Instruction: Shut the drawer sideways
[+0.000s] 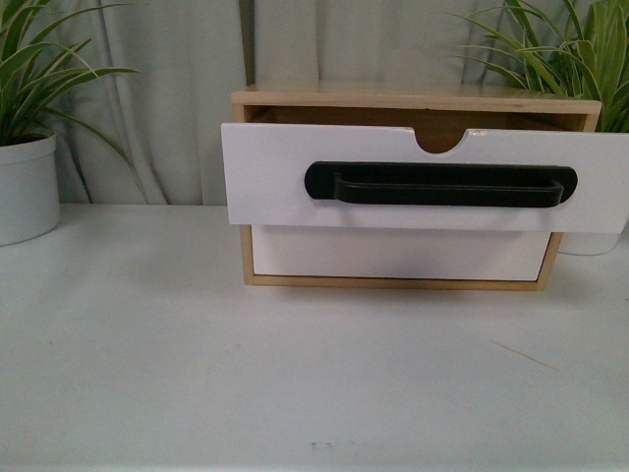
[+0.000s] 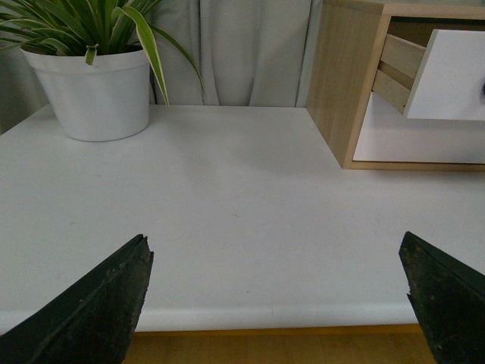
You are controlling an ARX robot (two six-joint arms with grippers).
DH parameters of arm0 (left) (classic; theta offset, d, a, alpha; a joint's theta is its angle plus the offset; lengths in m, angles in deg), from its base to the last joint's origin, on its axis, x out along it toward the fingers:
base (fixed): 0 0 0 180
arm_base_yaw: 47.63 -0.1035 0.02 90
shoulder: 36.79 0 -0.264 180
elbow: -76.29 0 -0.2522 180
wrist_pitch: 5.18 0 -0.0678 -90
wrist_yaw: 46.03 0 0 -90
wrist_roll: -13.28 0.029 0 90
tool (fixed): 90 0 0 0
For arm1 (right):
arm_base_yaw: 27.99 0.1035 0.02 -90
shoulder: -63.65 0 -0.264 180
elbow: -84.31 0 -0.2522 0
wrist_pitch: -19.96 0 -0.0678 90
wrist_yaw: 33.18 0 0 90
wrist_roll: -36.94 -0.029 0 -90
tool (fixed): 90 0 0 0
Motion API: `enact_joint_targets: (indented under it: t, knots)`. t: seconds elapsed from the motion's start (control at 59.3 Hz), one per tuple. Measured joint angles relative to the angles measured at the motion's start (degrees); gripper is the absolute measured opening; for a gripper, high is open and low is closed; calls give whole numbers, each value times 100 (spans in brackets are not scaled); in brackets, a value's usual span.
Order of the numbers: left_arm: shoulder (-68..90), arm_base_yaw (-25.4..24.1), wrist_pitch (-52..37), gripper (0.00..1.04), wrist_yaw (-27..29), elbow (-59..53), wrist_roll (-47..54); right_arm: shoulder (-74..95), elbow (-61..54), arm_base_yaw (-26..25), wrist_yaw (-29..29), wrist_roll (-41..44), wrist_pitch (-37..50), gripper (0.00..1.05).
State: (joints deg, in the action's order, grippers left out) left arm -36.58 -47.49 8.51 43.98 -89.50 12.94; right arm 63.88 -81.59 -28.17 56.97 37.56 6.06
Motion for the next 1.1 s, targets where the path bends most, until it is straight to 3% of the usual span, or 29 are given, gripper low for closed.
enact_joint_targets:
  t: [0.86, 0.91, 0.961, 1.011, 1.096]
  knots:
    - [0, 0, 0, 99, 2, 0, 0, 0, 0, 0, -2, 0, 0, 96]
    - [0, 0, 0, 99, 2, 0, 0, 186, 144, -184, 651, 284, -407, 96]
    - [229, 310, 229, 99, 1067, 103, -214, 581, 299, -391, 1279, 697, -603, 96]
    - [1220, 1143, 608, 99, 3152, 459, -1069, 1084, 455, -511, 1580, 1106, -470, 96]
    - [2153, 1666, 522, 99, 4312, 750, -1947, 1864, 798, -553, 1609, 1631, 7, 96]
